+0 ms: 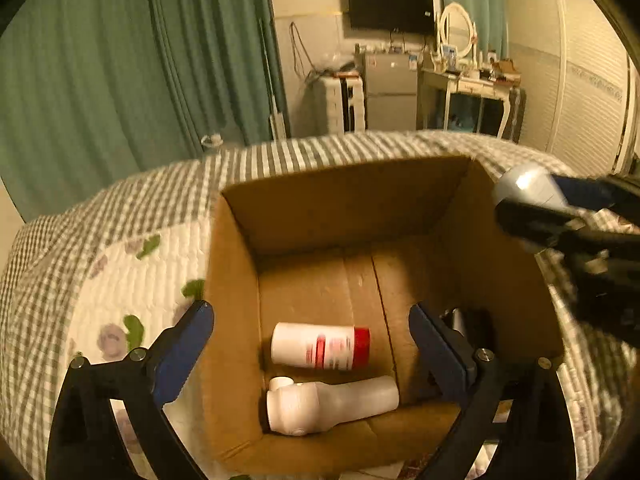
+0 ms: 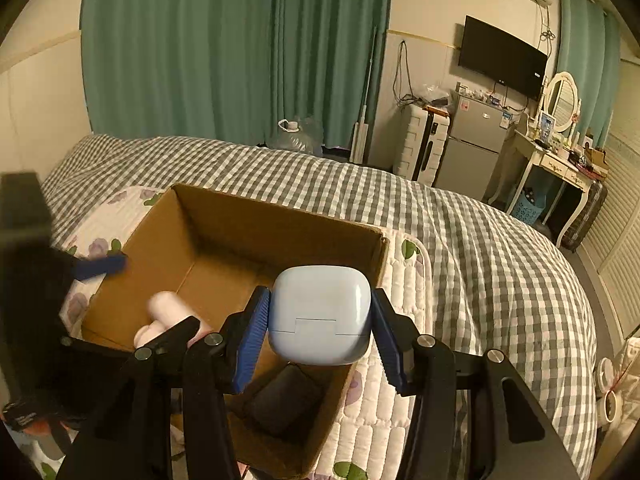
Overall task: Organize rigid objects
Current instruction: 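Lower the pill bottle and earbud case into the box and release both, then grasp the black speaker with the right tool while the left grasps a white charger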
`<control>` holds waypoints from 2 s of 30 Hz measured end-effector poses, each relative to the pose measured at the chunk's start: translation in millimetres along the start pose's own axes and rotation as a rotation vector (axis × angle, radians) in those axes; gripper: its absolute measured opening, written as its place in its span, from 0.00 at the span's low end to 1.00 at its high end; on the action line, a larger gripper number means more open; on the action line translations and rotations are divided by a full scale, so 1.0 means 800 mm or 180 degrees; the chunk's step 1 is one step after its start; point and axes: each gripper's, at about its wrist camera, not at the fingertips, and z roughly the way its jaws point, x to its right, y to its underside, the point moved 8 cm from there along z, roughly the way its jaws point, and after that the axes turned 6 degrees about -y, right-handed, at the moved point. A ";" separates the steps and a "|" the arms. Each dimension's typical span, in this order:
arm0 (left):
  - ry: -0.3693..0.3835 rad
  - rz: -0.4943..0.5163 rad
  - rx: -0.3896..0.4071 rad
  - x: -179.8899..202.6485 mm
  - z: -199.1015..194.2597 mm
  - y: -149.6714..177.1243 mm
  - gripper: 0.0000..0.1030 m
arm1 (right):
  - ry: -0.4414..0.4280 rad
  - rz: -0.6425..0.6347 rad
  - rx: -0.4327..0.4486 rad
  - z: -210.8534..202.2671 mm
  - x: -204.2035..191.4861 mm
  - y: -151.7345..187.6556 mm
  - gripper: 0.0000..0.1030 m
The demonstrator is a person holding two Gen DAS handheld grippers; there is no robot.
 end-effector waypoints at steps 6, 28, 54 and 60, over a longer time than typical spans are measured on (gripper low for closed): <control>-0.0019 -0.0118 -0.0018 -0.034 -0.027 -0.001 0.97 | -0.0050 0.0042 -0.0034 0.004 -0.005 -0.014 0.49; 0.0023 -0.0591 -0.0162 -0.104 -0.172 0.054 1.00 | 0.0163 0.0028 -0.0102 -0.128 -0.013 0.005 0.81; 0.0088 -0.0237 -0.0954 -0.001 -0.049 0.192 1.00 | -0.0215 -0.0773 -0.1149 0.011 -0.040 0.221 0.67; 0.0253 -0.0103 -0.1303 0.021 0.008 0.207 1.00 | -0.0317 -0.0864 -0.1162 0.045 -0.037 0.237 0.65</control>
